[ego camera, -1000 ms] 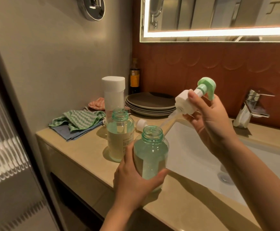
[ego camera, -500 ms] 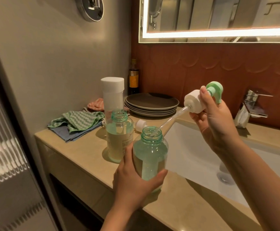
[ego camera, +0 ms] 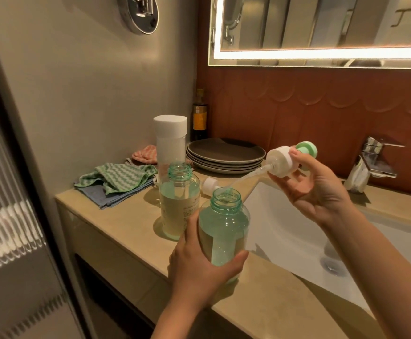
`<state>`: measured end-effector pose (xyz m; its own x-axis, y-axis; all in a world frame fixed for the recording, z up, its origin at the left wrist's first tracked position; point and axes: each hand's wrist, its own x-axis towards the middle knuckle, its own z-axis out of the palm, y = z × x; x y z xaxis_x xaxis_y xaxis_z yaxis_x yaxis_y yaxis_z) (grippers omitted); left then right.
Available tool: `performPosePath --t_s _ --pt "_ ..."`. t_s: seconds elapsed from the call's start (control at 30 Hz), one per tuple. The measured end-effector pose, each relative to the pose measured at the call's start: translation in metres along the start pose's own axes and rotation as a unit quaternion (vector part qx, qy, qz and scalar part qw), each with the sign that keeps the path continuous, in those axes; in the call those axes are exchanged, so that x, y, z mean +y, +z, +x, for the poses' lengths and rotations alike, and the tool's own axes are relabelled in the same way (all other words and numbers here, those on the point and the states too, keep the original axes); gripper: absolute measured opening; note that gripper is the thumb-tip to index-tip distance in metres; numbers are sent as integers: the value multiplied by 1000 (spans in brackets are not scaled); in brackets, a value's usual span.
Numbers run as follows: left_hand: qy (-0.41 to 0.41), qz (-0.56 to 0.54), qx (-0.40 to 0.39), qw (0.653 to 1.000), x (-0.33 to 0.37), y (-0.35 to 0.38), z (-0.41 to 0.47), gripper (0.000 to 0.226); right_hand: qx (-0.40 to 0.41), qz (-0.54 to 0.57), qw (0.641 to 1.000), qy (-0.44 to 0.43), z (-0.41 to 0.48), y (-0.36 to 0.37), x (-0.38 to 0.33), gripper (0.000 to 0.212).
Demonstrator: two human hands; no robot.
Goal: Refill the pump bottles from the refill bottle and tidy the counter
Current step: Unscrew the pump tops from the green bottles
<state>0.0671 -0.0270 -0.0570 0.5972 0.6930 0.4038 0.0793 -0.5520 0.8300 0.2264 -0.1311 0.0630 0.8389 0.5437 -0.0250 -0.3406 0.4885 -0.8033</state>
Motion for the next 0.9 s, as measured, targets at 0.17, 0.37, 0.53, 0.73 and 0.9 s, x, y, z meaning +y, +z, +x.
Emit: performPosePath --t_s 0.17,0.37,0.53,0.73,0.9 --pt "-6 12 -11 1000 -1 -1 0 99 20 26 999 0 0 -3 -7 57" --pt "-15 12 -31 999 0 -2 5 105 56 -53 995 -59 12 -4 0 77" --pt "-21 32 -52 998 5 -4 6 90 118 -85 988 -52 55 -6 32 66" --pt "-33 46 -51 997 8 -6 5 94 139 -114 983 35 110 -5 68 66" --pt "-28 52 -43 997 7 -6 6 94 114 -190 974 50 135 6 88 46"
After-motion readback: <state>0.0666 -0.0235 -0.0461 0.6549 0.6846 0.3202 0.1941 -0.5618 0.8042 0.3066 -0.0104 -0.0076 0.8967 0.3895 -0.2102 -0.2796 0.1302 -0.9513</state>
